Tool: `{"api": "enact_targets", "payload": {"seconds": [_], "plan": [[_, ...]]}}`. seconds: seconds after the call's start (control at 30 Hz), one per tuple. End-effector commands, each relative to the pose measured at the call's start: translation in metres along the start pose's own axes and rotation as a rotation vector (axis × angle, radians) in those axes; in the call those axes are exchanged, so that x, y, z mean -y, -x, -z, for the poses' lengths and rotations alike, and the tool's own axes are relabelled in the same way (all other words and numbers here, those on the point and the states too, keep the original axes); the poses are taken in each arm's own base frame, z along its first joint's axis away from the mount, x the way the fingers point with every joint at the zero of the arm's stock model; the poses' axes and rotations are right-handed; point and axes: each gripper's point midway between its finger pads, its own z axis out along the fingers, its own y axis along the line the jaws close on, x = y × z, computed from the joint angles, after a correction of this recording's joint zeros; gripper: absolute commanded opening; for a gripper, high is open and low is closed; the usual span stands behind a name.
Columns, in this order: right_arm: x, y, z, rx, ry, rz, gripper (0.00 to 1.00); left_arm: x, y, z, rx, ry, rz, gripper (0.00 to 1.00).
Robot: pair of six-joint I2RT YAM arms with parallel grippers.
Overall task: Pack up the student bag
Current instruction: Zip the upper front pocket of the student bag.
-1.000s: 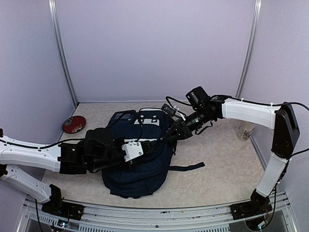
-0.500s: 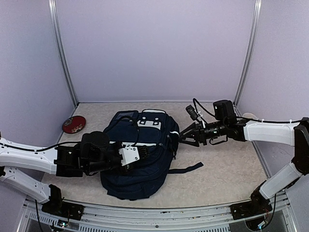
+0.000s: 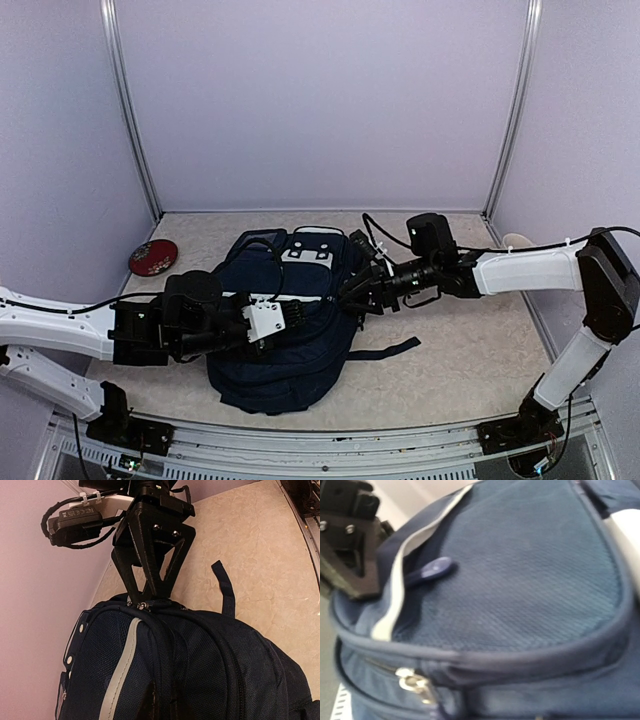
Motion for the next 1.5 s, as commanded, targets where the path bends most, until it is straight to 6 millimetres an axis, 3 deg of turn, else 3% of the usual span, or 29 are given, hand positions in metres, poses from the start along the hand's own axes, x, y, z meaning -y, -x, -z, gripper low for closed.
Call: {"api": "enact_targets", "payload": {"seconds": [0.0,0.2,0.37,0.6,0.7,0.8,0.9,1.13,1.27,1.43,1.47], "plan": [[-0.016,0.000,-0.005,-0.009,0.083,0.028,0.46,-0.002,0.010,0.004,0.039,-0.004,0.026,0.00],[-0.020,0.007,-0.003,-0.013,0.059,0.052,0.43,-0.002,0.010,0.003,0.034,-0.004,0.027,0.00],[-0.025,0.003,-0.018,-0.041,0.063,0.061,0.40,-0.003,0.008,0.003,0.029,0.002,0.026,0.00],[-0.016,-0.002,-0.027,-0.059,0.054,0.027,0.24,-0.003,0.009,0.003,0.033,-0.003,0.028,0.00],[-0.012,-0.003,-0.027,-0.072,0.034,0.021,0.09,-0.003,0.008,0.003,0.030,-0.001,0.028,0.00],[-0.008,-0.004,-0.022,-0.090,-0.015,0.039,0.00,-0.004,0.008,0.005,0.029,0.002,0.030,0.00],[0.008,-0.006,-0.011,-0.120,-0.108,0.038,0.00,-0.003,0.008,0.008,0.033,-0.006,0.025,0.00],[0.071,-0.005,0.028,-0.181,-0.344,-0.065,0.00,0.018,0.010,0.016,0.060,-0.121,0.025,0.00],[0.099,-0.015,0.036,-0.239,-0.442,-0.113,0.00,0.023,0.007,0.017,0.047,-0.134,0.028,0.00],[0.103,-0.006,0.033,-0.217,-0.444,-0.112,0.00,0.017,0.015,0.011,0.075,-0.092,0.060,0.01],[0.103,-0.004,0.034,-0.211,-0.448,-0.108,0.00,0.016,0.020,0.009,0.085,-0.089,0.069,0.17]]}}
